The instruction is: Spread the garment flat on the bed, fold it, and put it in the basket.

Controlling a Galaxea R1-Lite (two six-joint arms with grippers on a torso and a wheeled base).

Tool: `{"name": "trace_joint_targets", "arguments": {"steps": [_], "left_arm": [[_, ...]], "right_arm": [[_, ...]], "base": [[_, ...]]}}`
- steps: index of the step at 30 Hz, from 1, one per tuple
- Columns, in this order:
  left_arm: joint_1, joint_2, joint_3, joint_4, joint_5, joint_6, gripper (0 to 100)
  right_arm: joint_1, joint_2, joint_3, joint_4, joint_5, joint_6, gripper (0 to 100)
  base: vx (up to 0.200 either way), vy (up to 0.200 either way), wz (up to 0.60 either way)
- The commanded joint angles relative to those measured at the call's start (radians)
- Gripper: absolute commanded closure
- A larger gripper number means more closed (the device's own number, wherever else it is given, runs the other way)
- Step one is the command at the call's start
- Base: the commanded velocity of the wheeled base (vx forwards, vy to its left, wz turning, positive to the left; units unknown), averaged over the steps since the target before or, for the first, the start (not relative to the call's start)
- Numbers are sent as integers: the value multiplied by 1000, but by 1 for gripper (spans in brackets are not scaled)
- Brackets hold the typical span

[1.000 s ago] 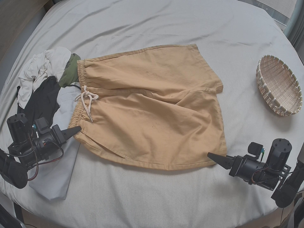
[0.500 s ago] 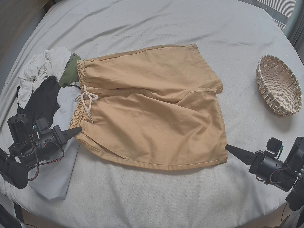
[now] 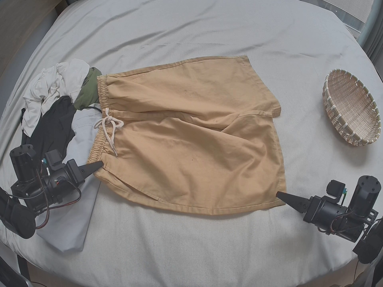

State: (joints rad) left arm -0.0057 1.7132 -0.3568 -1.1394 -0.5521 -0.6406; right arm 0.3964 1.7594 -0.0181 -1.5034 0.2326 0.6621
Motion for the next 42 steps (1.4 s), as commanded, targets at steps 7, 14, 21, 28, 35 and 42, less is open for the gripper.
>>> {"name": "trace_joint_targets", "arguments": {"steps": [7, 14, 21, 28, 35, 42], "left_arm": [[0, -3, 2, -2, 0, -1, 100], [0, -4, 2, -2, 0, -1, 100], [0, -1, 2, 0, 0, -1, 100], [0, 0, 12, 0, 0, -1, 100], [-68, -4, 56, 0, -2, -7, 100], [-115, 2, 113, 6, 0, -8, 100]], "right_arm": [[13, 154, -17, -35, 1, 2, 0], [22, 161, -51, -37, 4, 2, 100], [12, 150, -39, -37, 1, 2, 100], [-13, 60, 9, -37, 1, -1, 100], [-17, -190, 18, 121, 1, -44, 100], [-71, -345, 15, 384, -1, -99, 100]], "base": [[0, 0, 0], [0, 0, 0], [0, 0, 0], [0, 0, 0], [0, 0, 0], [0, 0, 0]]}}
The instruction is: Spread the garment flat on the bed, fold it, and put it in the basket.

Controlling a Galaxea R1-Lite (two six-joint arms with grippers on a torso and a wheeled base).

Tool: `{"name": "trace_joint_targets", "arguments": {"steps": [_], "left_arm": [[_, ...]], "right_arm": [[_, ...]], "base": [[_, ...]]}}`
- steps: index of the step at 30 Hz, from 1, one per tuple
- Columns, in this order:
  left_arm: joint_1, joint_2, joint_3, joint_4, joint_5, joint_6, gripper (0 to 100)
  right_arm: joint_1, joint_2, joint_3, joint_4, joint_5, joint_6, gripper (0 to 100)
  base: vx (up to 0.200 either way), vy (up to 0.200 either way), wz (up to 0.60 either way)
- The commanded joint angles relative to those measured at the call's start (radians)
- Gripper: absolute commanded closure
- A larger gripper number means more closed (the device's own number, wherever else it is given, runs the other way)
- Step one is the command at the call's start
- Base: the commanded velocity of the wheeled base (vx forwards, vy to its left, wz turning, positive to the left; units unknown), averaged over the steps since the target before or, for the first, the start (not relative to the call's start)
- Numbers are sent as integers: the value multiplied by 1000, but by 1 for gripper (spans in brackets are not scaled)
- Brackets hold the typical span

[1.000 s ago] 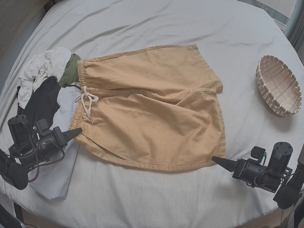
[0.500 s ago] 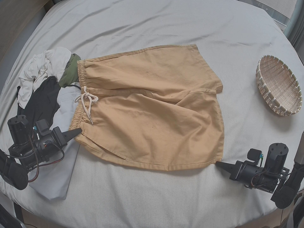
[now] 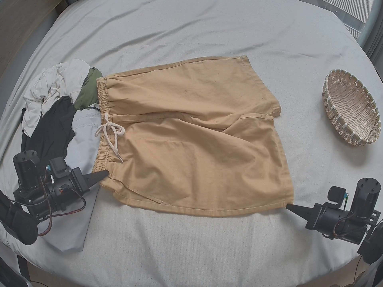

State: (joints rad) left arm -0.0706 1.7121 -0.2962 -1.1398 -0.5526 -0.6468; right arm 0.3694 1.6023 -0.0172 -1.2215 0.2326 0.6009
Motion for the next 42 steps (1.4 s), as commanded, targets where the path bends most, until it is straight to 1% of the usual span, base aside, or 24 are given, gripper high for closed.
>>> {"name": "trace_joint_targets", "arguments": {"steps": [1, 2, 3, 4, 5, 10, 12, 17, 19, 20, 23, 24, 27, 34, 35, 37, 42], "left_arm": [[-52, 7, 60, 12, -1, -1, 100], [-54, 14, 65, 12, -1, -1, 100], [-54, 14, 65, 12, -1, -1, 100], [-54, 23, 81, 11, -4, 3, 100], [-52, 23, 88, 11, -4, 3, 100], [-46, 26, 101, 14, -9, 6, 100], [-43, 26, 104, 14, -9, 6, 100], [-35, 18, 134, 14, -9, 10, 100], [-37, 17, 143, 14, -10, 16, 100], [-41, 14, 167, 11, -13, 39, 100], [-44, 12, 195, 11, -15, 72, 100], [-46, 11, 223, 9, -17, 105, 100], [-46, -2, 256, 8, -26, 136, 100], [-38, 6, 256, 0, -26, 141, 100], [-40, 3, 249, -1, -21, 142, 100], [-40, 3, 244, -3, -21, 142, 100], [-38, 7, 223, -28, -20, 138, 100]], "right_arm": [[-72, -196, 16, 125, -2, -50, 100], [-89, -197, 17, 134, -1, -58, 100], [-89, -197, 17, 134, -1, -58, 100], [-125, -196, 17, 149, -1, -78, 100], [-136, -196, 17, 155, -1, -84, 100], [-158, -193, 17, 165, -1, -101, 100], [-158, -193, 17, 174, -1, -101, 100], [-158, -223, 17, 306, 1, -125, 100], [-156, -243, 17, 335, 1, -130, 100], [-148, -272, 17, 382, 2, -133, 100], [-142, -298, 17, 422, 2, -133, 100], [-142, -315, 17, 456, 4, -133, 100], [-144, -332, 17, 487, 5, -133, 100], [-147, -315, -27, 482, 11, -130, 100], [-147, -300, -38, 481, 11, -130, 0], [-147, -289, -43, 479, 11, -130, 0], [-144, -185, -95, 467, 11, -131, 0]], "base": [[0, 0, 0], [0, 0, 0], [0, 0, 0], [0, 0, 0], [0, 0, 0], [0, 0, 0], [0, 0, 0], [0, 0, 0], [0, 0, 0], [0, 0, 0], [0, 0, 0], [0, 0, 0], [0, 0, 0], [0, 0, 0], [0, 0, 0], [0, 0, 0], [0, 0, 0]]}}
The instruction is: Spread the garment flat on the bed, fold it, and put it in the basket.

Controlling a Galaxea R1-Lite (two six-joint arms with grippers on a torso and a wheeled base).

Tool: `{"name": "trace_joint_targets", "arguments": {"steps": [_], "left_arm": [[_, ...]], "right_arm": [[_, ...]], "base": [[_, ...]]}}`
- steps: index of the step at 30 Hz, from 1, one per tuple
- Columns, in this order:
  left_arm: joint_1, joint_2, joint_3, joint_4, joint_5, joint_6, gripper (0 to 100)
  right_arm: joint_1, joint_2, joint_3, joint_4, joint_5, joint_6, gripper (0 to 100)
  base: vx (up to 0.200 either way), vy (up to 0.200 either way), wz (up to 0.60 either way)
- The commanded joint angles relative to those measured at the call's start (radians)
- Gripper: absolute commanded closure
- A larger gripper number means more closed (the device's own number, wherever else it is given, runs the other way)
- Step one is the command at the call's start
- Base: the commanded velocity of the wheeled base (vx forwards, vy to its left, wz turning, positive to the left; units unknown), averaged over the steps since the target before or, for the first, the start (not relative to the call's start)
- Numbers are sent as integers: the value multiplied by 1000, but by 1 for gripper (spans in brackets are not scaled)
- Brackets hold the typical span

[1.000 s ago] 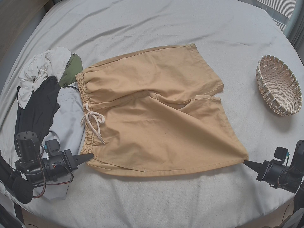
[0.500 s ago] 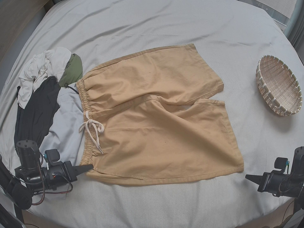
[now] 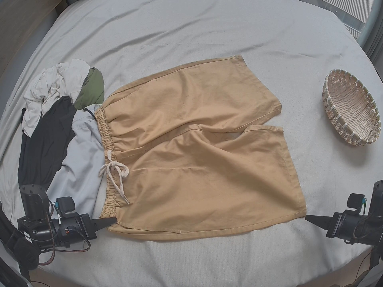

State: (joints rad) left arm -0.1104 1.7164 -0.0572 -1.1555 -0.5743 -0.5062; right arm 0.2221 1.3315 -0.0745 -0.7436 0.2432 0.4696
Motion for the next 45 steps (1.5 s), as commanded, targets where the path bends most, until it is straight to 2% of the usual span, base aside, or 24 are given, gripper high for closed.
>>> {"name": "trace_joint_targets", "arguments": {"steps": [1, 8, 13, 14, 27, 31, 45], "left_arm": [[3, 2, -16, -12, 2, -3, 100], [2, 3, -9, -13, 1, 0, 100], [-2, -1, -12, -13, 1, 0, 100], [-2, -3, -12, -13, 1, 0, 100], [-2, 3, -6, -13, 1, 1, 100], [-3, -11, 16, -9, -12, -11, 100], [-28, -40, 54, 82, -21, 1, 100]], "right_arm": [[5, 98, -44, -17, 1, 0, 0], [20, 202, -57, -106, 1, 0, 0], [60, 272, -57, -180, -1, 3, 0], [75, 285, -56, -198, -2, 3, 100], [71, 272, -47, -220, -10, 6, 100], [79, 187, -16, -201, -12, 3, 100], [59, 0, 38, 55, -13, -5, 100]], "base": [[0, 0, 0], [0, 0, 0], [0, 0, 0], [0, 0, 0], [0, 0, 0], [0, 0, 0], [0, 0, 0]]}}
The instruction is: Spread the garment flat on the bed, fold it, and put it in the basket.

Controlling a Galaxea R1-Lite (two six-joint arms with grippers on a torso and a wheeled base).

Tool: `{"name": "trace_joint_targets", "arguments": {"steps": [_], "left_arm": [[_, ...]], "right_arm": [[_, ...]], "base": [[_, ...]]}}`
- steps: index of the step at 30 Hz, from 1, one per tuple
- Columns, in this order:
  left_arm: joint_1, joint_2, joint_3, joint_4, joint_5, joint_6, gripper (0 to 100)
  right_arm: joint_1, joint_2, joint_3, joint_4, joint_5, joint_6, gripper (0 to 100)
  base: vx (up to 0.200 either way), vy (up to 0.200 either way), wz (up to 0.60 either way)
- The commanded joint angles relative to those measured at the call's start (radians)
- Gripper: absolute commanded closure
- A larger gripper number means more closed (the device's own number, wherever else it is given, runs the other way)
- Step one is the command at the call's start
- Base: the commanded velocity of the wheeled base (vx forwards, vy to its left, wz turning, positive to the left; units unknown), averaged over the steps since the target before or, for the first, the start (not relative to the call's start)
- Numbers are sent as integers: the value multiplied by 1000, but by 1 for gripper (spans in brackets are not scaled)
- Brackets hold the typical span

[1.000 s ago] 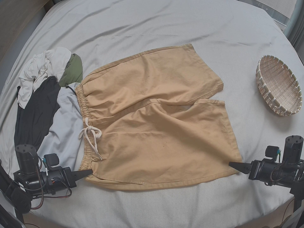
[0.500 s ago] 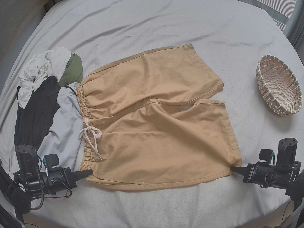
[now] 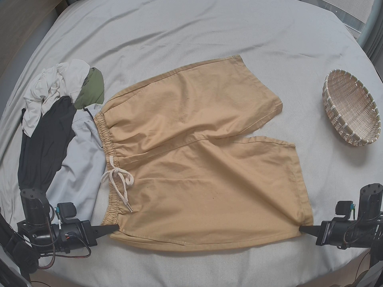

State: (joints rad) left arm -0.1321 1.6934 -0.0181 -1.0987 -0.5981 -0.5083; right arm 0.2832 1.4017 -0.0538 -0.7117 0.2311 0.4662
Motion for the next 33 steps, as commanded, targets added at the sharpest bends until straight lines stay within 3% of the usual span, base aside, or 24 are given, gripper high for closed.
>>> {"name": "trace_joint_targets", "arguments": {"steps": [1, 8, 17, 26, 30, 33], "left_arm": [[-7, -41, 15, 68, 1, 14, 100], [-27, -129, 15, 253, -19, 93, 100], [-37, -192, 15, 333, -22, 123, 100], [-30, -290, -134, 298, -5, 114, 100], [-30, -331, -209, 255, 6, 57, 100], [-34, -376, -303, 215, 83, -30, 100]], "right_arm": [[-1, -86, 26, 37, -1, -6, 100], [5, -175, 54, 146, 2, -54, 100], [-1, -253, 32, 186, 2, -55, 100], [-30, -282, -276, 181, 8, -46, 100], [-29, -271, -374, 181, 4, -47, 100], [-27, -242, -477, 181, 2, -49, 100]], "base": [[0, 0, 0], [0, 0, 0], [0, 0, 0], [0, 0, 0], [0, 0, 0], [0, 0, 0]]}}
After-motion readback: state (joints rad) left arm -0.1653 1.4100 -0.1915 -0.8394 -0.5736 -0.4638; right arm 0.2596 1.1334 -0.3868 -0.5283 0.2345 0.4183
